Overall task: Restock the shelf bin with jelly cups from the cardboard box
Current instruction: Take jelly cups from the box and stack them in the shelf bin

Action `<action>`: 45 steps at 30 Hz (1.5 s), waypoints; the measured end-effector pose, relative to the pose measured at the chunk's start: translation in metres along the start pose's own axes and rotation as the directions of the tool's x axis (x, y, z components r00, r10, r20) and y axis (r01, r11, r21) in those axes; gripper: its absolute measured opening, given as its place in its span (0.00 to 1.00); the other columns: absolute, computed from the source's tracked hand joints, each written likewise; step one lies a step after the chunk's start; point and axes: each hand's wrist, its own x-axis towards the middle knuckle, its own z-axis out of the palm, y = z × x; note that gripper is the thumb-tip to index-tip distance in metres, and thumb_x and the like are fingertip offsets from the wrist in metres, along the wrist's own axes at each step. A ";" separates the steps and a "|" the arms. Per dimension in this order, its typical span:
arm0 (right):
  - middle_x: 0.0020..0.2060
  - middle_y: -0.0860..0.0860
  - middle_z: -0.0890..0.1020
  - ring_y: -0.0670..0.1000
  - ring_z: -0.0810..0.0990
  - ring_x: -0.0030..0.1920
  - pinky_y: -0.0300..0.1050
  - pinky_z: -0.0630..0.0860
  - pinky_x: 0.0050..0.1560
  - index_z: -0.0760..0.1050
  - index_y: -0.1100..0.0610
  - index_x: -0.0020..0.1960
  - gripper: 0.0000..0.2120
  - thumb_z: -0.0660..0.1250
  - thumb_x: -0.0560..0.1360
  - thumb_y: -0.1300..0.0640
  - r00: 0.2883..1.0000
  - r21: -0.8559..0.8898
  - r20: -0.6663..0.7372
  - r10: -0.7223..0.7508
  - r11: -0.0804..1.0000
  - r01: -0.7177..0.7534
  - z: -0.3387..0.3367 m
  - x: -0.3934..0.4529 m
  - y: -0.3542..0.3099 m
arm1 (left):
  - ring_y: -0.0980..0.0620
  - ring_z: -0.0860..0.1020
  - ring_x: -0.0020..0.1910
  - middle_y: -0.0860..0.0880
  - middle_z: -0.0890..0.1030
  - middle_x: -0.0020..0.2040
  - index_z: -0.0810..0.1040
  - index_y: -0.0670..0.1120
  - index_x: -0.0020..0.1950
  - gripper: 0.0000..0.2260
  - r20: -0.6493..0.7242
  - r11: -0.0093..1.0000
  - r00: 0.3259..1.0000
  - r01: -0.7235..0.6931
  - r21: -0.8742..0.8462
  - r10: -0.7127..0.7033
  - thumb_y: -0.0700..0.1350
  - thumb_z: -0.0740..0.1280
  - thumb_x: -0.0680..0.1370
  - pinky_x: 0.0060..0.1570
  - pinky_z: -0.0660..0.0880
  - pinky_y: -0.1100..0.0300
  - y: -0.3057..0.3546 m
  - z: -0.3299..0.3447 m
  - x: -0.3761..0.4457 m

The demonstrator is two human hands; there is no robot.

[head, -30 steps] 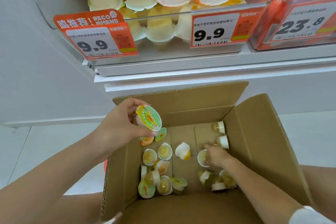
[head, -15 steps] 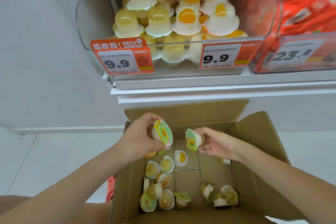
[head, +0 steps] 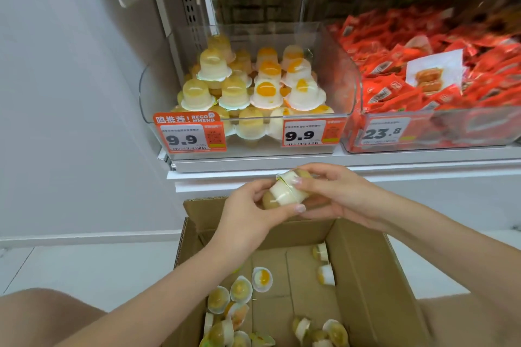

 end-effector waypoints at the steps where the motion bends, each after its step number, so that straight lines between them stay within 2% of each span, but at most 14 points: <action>1: 0.52 0.56 0.84 0.53 0.84 0.49 0.48 0.80 0.53 0.77 0.58 0.61 0.17 0.70 0.73 0.56 1.000 0.017 0.010 -0.007 1.000 0.006 -0.001 0.000 -0.002 | 0.63 0.80 0.49 0.59 0.83 0.47 0.78 0.56 0.52 0.19 -0.018 1.000 1.000 -0.012 -0.014 0.011 0.47 0.79 0.64 0.49 0.75 0.69 0.003 0.001 0.001; 5: 0.50 0.52 0.83 0.50 0.82 0.46 0.43 0.80 0.54 0.78 0.56 0.61 0.19 0.69 0.70 0.55 0.997 0.096 0.072 -0.028 0.995 0.021 0.000 0.001 -0.011 | 0.61 0.80 0.50 0.57 0.83 0.51 0.78 0.54 0.57 0.23 -0.121 0.996 0.990 -0.077 -0.035 0.072 0.47 0.79 0.64 0.52 0.76 0.64 0.010 0.001 0.003; 9: 0.49 0.52 0.83 0.49 0.82 0.43 0.39 0.80 0.48 0.77 0.55 0.62 0.19 0.67 0.72 0.55 0.991 0.160 0.115 -0.063 0.986 0.044 -0.002 0.001 -0.010 | 0.60 0.78 0.54 0.59 0.81 0.52 0.78 0.51 0.61 0.28 -0.165 0.988 0.976 -0.136 0.069 0.145 0.49 0.80 0.63 0.55 0.76 0.57 0.010 0.004 0.003; 13: 0.50 0.52 0.83 0.49 0.83 0.42 0.43 0.80 0.52 0.76 0.55 0.63 0.19 0.67 0.73 0.55 0.989 0.123 0.137 -0.048 0.992 0.031 -0.004 0.001 -0.010 | 0.63 0.80 0.48 0.60 0.82 0.48 0.77 0.55 0.53 0.24 -0.186 0.988 0.971 -0.145 0.052 0.153 0.45 0.80 0.62 0.51 0.77 0.62 0.010 0.006 0.003; 15: 0.48 0.52 0.83 0.49 0.82 0.44 0.43 0.80 0.52 0.77 0.56 0.61 0.16 0.67 0.74 0.57 0.987 0.105 0.153 -0.046 0.994 0.030 -0.003 0.003 -0.013 | 0.62 0.80 0.48 0.57 0.83 0.49 0.77 0.54 0.55 0.24 -0.176 0.988 0.972 -0.151 0.030 0.154 0.43 0.80 0.63 0.50 0.77 0.64 0.010 0.004 0.003; 18: 0.46 0.52 0.84 0.49 0.83 0.45 0.44 0.80 0.51 0.78 0.57 0.59 0.16 0.69 0.71 0.58 0.987 0.114 0.155 -0.045 0.993 0.027 0.001 0.006 -0.018 | 0.59 0.80 0.51 0.56 0.83 0.50 0.76 0.53 0.58 0.25 -0.175 0.982 0.966 -0.186 0.036 0.190 0.44 0.80 0.64 0.52 0.78 0.59 0.011 0.000 0.003; 24: 0.49 0.56 0.84 0.51 0.83 0.48 0.47 0.81 0.50 0.78 0.59 0.60 0.18 0.73 0.70 0.62 0.994 0.051 0.054 -0.097 0.994 0.094 0.017 0.012 -0.024 | 0.59 0.80 0.52 0.58 0.82 0.51 0.76 0.55 0.58 0.26 -0.178 0.976 0.960 -0.211 0.061 0.218 0.48 0.79 0.63 0.54 0.78 0.55 0.016 -0.011 0.002; 27: 0.51 0.59 0.84 0.55 0.84 0.50 0.47 0.81 0.47 0.78 0.58 0.60 0.20 0.75 0.69 0.62 0.972 -0.006 -0.098 -0.215 0.977 0.215 0.022 0.012 -0.046 | 0.64 0.74 0.59 0.64 0.75 0.58 0.67 0.59 0.68 0.34 -0.126 0.958 0.958 -0.235 0.163 0.256 0.47 0.78 0.66 0.59 0.73 0.63 0.031 -0.028 0.010; 29: 0.50 0.58 0.84 0.54 0.84 0.49 0.45 0.82 0.45 0.78 0.55 0.59 0.21 0.76 0.67 0.59 0.897 -0.131 -0.265 -0.355 0.934 0.331 0.020 0.016 -0.072 | 0.60 0.74 0.58 0.59 0.74 0.58 0.64 0.54 0.71 0.36 -0.154 0.945 0.959 -0.191 0.265 0.237 0.46 0.77 0.68 0.56 0.71 0.64 0.039 -0.046 0.020; 32: 0.50 0.51 0.82 0.51 0.83 0.50 0.48 0.81 0.51 0.77 0.51 0.58 0.28 0.80 0.60 0.47 0.743 -0.421 -0.412 -0.528 0.833 0.359 0.017 0.045 -0.113 | 0.55 0.78 0.50 0.55 0.78 0.49 0.74 0.49 0.59 0.19 -0.191 0.902 0.961 -0.102 0.420 0.198 0.43 0.74 0.70 0.46 0.72 0.66 0.043 -0.074 0.037; 34: 0.52 0.49 0.81 0.50 0.81 0.53 0.52 0.79 0.54 0.74 0.51 0.59 0.34 0.79 0.56 0.42 0.695 -0.474 -0.461 -0.552 0.815 0.334 0.018 0.074 -0.133 | 0.53 0.79 0.48 0.57 0.78 0.44 0.77 0.48 0.53 0.12 -0.212 0.877 0.962 -0.054 0.477 0.174 0.41 0.72 0.71 0.46 0.73 0.62 0.043 -0.087 0.045; 37: 0.56 0.50 0.78 0.50 0.77 0.57 0.46 0.77 0.56 0.71 0.55 0.64 0.34 0.78 0.63 0.46 0.658 -0.597 -0.451 -0.603 0.752 0.280 0.020 0.118 -0.156 | 0.51 0.78 0.50 0.55 0.78 0.46 0.76 0.49 0.53 0.11 -0.194 0.827 0.965 -0.039 0.562 0.177 0.42 0.70 0.71 0.51 0.76 0.54 0.043 -0.094 0.048; 40: 0.57 0.51 0.77 0.49 0.76 0.57 0.38 0.70 0.50 0.71 0.56 0.65 0.31 0.76 0.66 0.50 0.668 -0.765 -0.350 -0.656 0.612 0.200 0.020 0.145 -0.178 | 0.50 0.75 0.54 0.52 0.76 0.53 0.73 0.48 0.56 0.15 -0.145 0.771 0.971 -0.056 0.634 0.190 0.44 0.70 0.72 0.53 0.74 0.51 0.040 -0.092 0.050; 45: 0.59 0.52 0.74 0.50 0.73 0.53 0.43 0.71 0.46 0.68 0.55 0.68 0.34 0.76 0.66 0.49 0.815 -0.947 -0.145 -0.562 0.316 0.049 0.008 0.173 -0.203 | 0.50 0.73 0.54 0.50 0.75 0.54 0.70 0.47 0.57 0.14 -0.136 0.738 0.969 -0.061 0.672 0.204 0.45 0.69 0.74 0.52 0.74 0.52 0.038 -0.092 0.053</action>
